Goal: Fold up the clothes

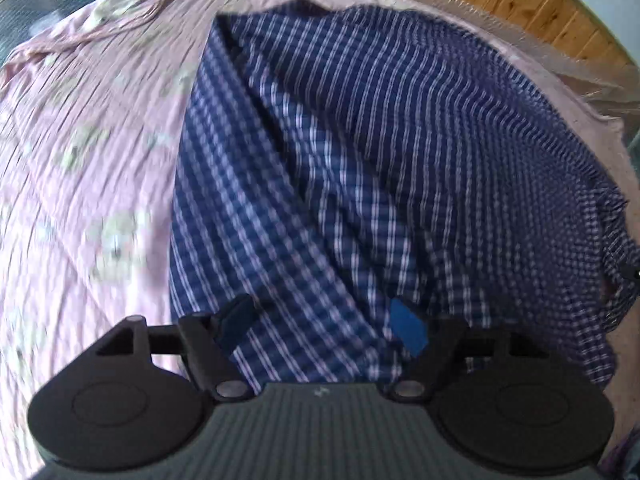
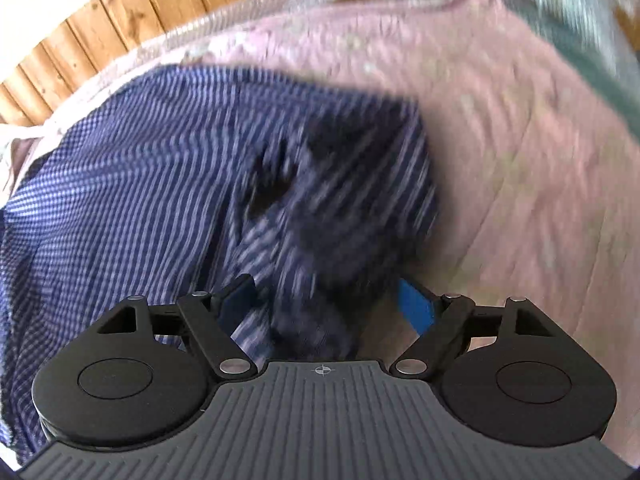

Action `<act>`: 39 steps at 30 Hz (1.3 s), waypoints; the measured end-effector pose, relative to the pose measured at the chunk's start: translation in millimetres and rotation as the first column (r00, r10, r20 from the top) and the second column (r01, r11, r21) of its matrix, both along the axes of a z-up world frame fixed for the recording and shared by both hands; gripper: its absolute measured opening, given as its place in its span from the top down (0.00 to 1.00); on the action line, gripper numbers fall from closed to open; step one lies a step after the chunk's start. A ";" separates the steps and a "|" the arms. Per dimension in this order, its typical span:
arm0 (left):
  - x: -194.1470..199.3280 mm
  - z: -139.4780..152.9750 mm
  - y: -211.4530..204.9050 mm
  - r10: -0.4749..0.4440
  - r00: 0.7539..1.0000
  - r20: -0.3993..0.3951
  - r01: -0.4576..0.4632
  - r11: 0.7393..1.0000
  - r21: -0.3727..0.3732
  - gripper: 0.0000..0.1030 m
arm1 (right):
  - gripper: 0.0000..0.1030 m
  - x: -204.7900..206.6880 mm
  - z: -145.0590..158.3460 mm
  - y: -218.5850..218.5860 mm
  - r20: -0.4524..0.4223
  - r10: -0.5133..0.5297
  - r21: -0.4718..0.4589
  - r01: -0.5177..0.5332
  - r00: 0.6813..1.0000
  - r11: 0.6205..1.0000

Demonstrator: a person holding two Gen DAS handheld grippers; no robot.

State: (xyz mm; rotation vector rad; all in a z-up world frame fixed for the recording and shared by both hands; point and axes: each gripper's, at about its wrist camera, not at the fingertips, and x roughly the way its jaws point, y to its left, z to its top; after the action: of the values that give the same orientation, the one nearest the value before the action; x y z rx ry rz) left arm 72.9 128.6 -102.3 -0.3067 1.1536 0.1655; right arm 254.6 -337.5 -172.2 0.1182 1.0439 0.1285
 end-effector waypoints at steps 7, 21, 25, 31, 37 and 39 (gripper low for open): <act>-9.6 4.9 49.1 0.117 0.993 0.009 -0.117 0.988 0.103 1.00 | 0.89 -8.0 -12.8 -0.6 -0.029 0.029 -0.090 -0.032 0.999 0.995; 68.3 77.9 140.3 0.114 0.988 0.107 -0.136 0.964 0.228 0.30 | 0.42 34.2 65.3 -96.2 0.179 -0.222 -0.202 0.256 0.959 0.945; 186.1 70.3 83.2 -0.071 0.991 0.115 0.037 0.961 0.273 0.29 | 0.23 110.3 76.7 -7.5 0.210 0.078 -0.042 -0.071 0.975 0.997; 332.7 7.0 81.6 -0.183 0.982 0.054 0.161 0.946 0.280 0.29 | 0.24 257.4 32.8 100.7 0.204 0.350 0.100 -0.375 0.914 0.922; 380.9 -40.5 95.1 -0.189 0.982 0.006 0.184 0.962 0.200 0.30 | 0.30 358.7 -29.6 157.3 0.117 0.503 0.133 -0.515 0.856 0.847; 375.6 -42.9 97.8 -0.206 0.978 -0.024 0.208 0.967 0.147 0.48 | 0.47 368.6 -43.9 164.4 0.088 0.549 0.183 -0.556 0.831 0.811</act>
State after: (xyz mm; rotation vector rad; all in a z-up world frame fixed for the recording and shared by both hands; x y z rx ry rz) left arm 448.5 226.4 -145.3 -0.0528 1.1667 0.0680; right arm 623.2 -173.1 -216.1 -0.0102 1.0072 0.7710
